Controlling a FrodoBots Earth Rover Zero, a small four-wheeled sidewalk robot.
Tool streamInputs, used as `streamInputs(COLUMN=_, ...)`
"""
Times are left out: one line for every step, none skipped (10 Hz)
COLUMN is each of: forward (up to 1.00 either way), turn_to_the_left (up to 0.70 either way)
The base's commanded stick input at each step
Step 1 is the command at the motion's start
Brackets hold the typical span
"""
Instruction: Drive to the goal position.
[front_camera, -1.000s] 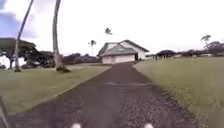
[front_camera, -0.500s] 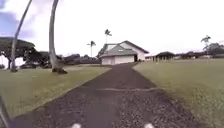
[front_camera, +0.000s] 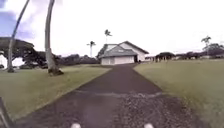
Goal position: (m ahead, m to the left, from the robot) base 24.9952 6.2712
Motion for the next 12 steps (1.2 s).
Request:
streamInputs(forward=0.7, turn_to_the_left=0.0)
streamInputs(forward=0.7, turn_to_the_left=-0.03)
streamInputs(forward=0.7, turn_to_the_left=-0.3)
streamInputs(forward=0.7, turn_to_the_left=-0.26)
streamInputs(forward=0.7, turn_to_the_left=-0.1)
streamInputs(forward=0.7, turn_to_the_left=0.0)
streamInputs(forward=0.7, turn_to_the_left=0.0)
streamInputs(forward=0.7, turn_to_the_left=0.0)
streamInputs(forward=0.7, turn_to_the_left=0.0)
streamInputs(forward=0.7, turn_to_the_left=0.0)
streamInputs(forward=0.7, turn_to_the_left=0.0)
streamInputs(forward=0.7, turn_to_the_left=0.02)
